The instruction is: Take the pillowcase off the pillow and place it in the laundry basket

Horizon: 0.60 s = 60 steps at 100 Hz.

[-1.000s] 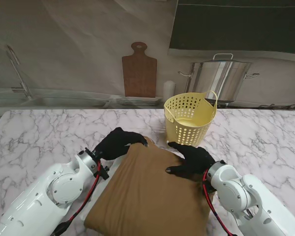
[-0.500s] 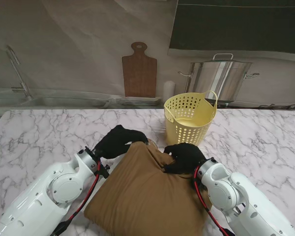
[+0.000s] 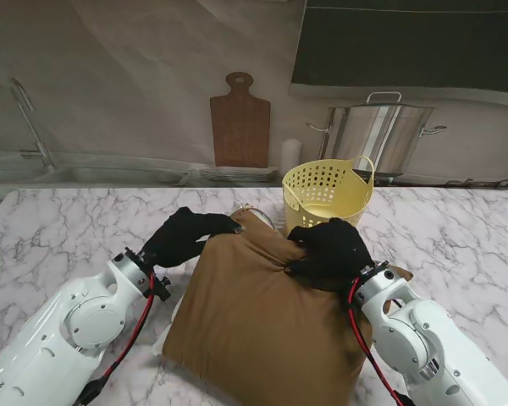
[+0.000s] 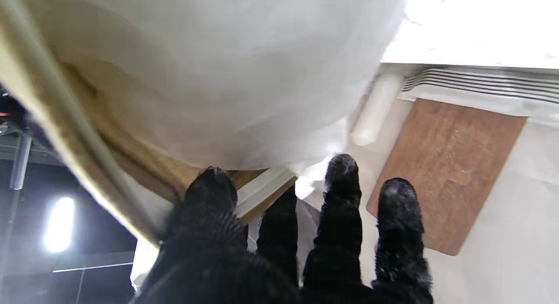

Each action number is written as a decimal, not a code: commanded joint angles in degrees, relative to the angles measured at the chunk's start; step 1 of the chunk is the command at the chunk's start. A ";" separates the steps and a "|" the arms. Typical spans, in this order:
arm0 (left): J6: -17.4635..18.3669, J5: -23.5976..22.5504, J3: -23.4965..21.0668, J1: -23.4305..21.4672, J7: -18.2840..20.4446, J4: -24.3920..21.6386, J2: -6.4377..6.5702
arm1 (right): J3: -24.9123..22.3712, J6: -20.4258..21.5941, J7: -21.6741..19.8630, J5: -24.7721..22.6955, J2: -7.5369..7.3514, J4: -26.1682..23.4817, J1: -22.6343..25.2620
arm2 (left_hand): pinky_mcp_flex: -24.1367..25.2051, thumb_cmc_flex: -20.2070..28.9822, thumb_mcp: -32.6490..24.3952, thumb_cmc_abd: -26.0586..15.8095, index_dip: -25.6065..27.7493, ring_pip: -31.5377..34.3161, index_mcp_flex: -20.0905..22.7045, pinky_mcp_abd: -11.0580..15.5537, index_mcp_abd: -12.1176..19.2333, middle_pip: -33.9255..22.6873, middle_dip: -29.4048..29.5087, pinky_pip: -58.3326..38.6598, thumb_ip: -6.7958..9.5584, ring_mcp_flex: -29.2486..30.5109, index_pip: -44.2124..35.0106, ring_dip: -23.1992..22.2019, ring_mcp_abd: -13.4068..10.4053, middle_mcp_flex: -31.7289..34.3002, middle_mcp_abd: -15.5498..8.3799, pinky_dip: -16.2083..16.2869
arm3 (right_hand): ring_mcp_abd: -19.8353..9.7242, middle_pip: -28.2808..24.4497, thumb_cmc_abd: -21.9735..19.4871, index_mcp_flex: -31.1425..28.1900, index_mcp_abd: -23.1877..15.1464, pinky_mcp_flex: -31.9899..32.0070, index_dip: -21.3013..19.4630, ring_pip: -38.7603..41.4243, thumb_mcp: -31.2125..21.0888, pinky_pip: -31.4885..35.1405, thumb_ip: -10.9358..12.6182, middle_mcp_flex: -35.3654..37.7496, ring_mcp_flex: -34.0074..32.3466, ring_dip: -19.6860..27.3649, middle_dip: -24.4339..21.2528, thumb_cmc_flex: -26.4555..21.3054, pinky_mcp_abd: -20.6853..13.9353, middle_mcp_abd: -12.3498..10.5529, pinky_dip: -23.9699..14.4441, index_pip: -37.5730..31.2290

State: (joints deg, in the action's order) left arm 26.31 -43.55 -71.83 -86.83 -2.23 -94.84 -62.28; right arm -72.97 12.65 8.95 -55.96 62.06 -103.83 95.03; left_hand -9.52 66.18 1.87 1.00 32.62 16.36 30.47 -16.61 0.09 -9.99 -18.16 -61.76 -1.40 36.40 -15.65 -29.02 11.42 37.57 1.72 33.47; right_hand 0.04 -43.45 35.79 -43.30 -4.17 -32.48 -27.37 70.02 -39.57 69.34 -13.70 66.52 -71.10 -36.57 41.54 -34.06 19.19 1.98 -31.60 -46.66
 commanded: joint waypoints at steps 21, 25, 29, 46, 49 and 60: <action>-3.20 -1.53 -5.02 -1.62 -0.48 1.42 0.41 | 0.43 2.84 5.06 -2.45 0.24 -1.97 0.38 | 1.89 -3.77 -0.01 -2.53 -7.74 -1.31 -5.98 0.27 -5.96 2.37 1.57 18.49 0.42 -2.46 9.72 0.79 0.24 -4.67 5.67 -0.36 | -10.25 -7.45 -6.68 -5.03 -13.94 -0.27 -5.96 7.19 -10.67 0.76 2.85 3.51 -4.90 -2.88 3.06 -11.37 -2.22 -1.03 0.93 -9.53; -3.54 -1.54 -5.65 -1.76 -0.96 1.80 0.33 | 0.69 3.18 5.87 -3.08 0.23 -1.95 0.29 | 1.95 -4.01 0.00 -2.39 -8.27 -1.33 -6.30 0.19 -6.41 2.47 1.60 18.62 0.43 -2.54 10.08 0.81 0.39 -4.73 5.89 -0.40 | -10.23 -7.45 -6.76 -5.02 -14.08 -0.29 -6.12 7.16 -10.64 0.71 2.81 3.41 -4.90 -2.87 3.13 -11.36 -2.28 -1.15 0.99 -9.54; -4.01 -1.30 -6.20 -1.88 -1.21 2.14 0.25 | 0.98 3.48 6.46 -3.53 0.22 -1.92 0.13 | 1.98 -4.00 -0.07 -2.30 -8.60 -1.39 -6.32 0.13 -6.58 2.62 1.65 18.71 0.46 -2.68 10.19 0.84 0.49 -4.92 5.97 -0.42 | -10.21 -7.48 -6.81 -5.01 -14.30 -0.31 -6.30 7.12 -10.63 0.66 2.77 3.37 -4.89 -2.84 3.23 -11.35 -2.34 -1.35 1.05 -9.53; -6.58 0.84 -6.87 -1.47 -0.17 3.98 0.16 | 2.57 3.65 7.81 -4.72 0.21 -2.07 -0.91 | 2.48 -5.42 0.24 -1.76 -10.57 -2.14 -8.87 -0.32 -9.01 3.99 2.17 19.60 0.40 -4.16 11.85 1.25 1.29 -7.19 7.71 -0.59 | -10.04 -7.35 -7.04 -4.85 -14.70 -0.31 -6.75 6.57 -10.46 0.50 2.64 3.21 -4.84 -2.63 3.45 -11.29 -2.47 -1.72 1.29 -9.35; -6.86 2.25 -6.62 -1.29 0.19 4.34 0.06 | 2.93 3.55 8.02 -4.96 0.20 -2.05 -1.21 | 2.62 -6.70 -0.11 -1.49 -11.66 -2.22 -9.41 -0.39 -9.81 4.37 2.34 20.07 0.54 -4.43 12.29 1.37 1.54 -7.52 8.25 -0.57 | -10.02 -7.30 -7.12 -4.80 -14.78 -0.32 -6.80 6.41 -10.40 0.48 2.61 3.22 -4.81 -2.57 3.48 -11.25 -2.48 -1.78 1.33 -9.29; -7.04 6.78 -5.00 -0.33 1.61 5.36 -0.23 | 4.39 3.01 8.42 -5.74 0.15 -1.90 -2.53 | 2.71 -10.68 0.33 -1.05 -13.15 -2.22 -11.82 -0.50 -12.47 5.11 2.64 20.25 0.39 -4.69 13.36 1.39 2.11 -8.18 9.83 -0.32 | -10.01 -7.09 -7.34 -4.73 -15.08 -0.28 -7.00 5.89 -10.18 0.39 2.55 3.10 -4.84 -2.42 3.56 -11.24 -2.51 -1.95 1.46 -9.15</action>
State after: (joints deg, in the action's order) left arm 19.44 -35.69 -77.98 -87.76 -2.01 -90.03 -62.17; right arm -69.21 16.01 17.00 -61.24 61.93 -104.96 93.57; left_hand -8.04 57.35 1.84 0.94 21.18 14.67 21.33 -16.73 -11.13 -5.99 -16.18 -61.76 -1.40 32.14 -3.46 -28.45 12.67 30.98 10.57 33.37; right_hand -0.20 -44.16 35.79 -44.09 -5.77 -32.72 -30.32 71.24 -39.57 69.34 -15.08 66.76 -71.70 -36.61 42.85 -35.36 18.55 2.06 -30.90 -47.16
